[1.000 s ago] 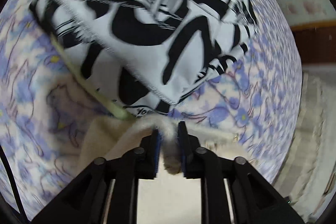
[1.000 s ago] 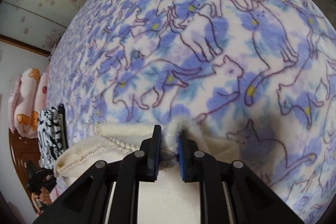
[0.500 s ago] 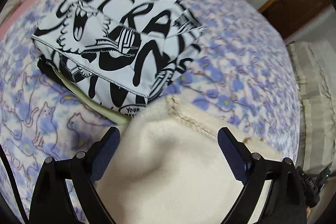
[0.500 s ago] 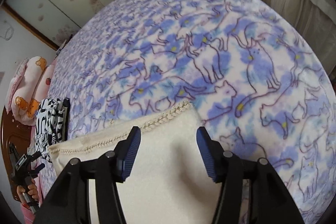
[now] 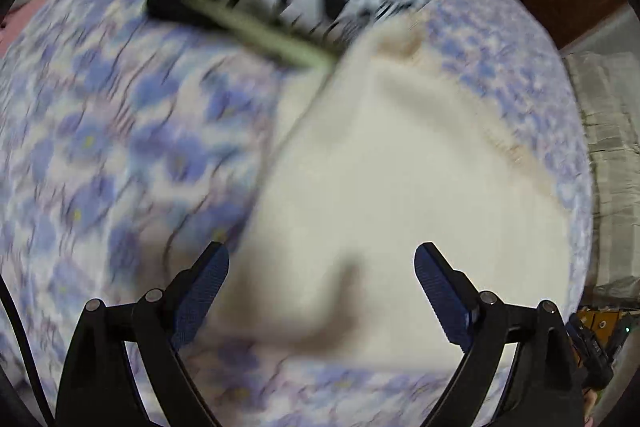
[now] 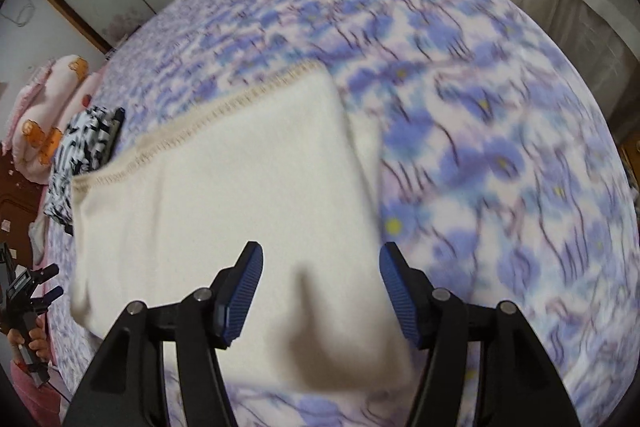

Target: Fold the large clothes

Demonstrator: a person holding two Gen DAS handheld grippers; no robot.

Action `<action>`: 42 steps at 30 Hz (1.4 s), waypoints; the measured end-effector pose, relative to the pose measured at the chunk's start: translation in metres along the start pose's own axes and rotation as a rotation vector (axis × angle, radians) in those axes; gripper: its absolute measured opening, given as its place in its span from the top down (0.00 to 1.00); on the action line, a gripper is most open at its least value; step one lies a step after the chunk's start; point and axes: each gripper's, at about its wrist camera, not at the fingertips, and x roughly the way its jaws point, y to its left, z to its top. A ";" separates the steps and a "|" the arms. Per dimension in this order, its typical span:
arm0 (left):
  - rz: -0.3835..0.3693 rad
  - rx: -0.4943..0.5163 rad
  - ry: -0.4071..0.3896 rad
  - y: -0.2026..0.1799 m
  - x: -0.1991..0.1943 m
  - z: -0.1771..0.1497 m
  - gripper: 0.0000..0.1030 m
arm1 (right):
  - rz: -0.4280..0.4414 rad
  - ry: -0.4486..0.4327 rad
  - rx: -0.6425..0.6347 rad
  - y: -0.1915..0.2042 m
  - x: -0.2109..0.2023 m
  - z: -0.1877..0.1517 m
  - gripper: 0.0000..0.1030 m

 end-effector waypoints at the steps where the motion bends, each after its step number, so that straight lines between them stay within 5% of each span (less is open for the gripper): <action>1: 0.010 -0.003 0.008 0.004 0.003 -0.007 0.09 | -0.005 0.014 0.012 -0.005 0.001 -0.008 0.41; 8: 0.119 0.130 0.047 0.007 0.022 -0.044 0.10 | -0.065 0.069 -0.016 -0.019 0.010 -0.041 0.41; 14: 0.127 0.204 -0.020 -0.004 0.024 -0.047 0.31 | -0.025 0.088 -0.096 -0.012 0.023 -0.038 0.42; 15: 0.136 0.205 -0.022 -0.004 0.025 -0.046 0.41 | -0.006 0.101 -0.104 -0.010 0.025 -0.037 0.54; 17: 0.150 0.186 -0.005 -0.007 0.028 -0.042 0.57 | -0.034 0.105 -0.129 -0.007 0.026 -0.036 0.64; 19: 0.135 0.153 0.027 -0.007 0.031 -0.038 0.64 | -0.053 0.112 -0.162 -0.004 0.025 -0.039 0.85; 24: 0.155 0.175 0.059 -0.009 0.027 -0.044 0.74 | -0.035 0.176 -0.138 -0.011 0.023 -0.055 0.93; 30: 0.160 0.177 0.094 0.003 0.030 -0.059 0.74 | -0.010 0.184 -0.082 -0.027 0.026 -0.080 0.94; 37: 0.219 0.251 0.062 -0.010 0.030 -0.063 0.73 | -0.045 0.159 -0.182 -0.015 0.023 -0.075 0.92; 41: 0.362 0.355 -0.043 -0.042 0.002 -0.073 0.57 | -0.139 0.069 -0.191 0.000 -0.008 -0.073 0.88; 42: 0.409 0.376 -0.076 -0.051 -0.008 -0.074 0.47 | -0.147 0.044 -0.187 0.005 -0.016 -0.070 0.88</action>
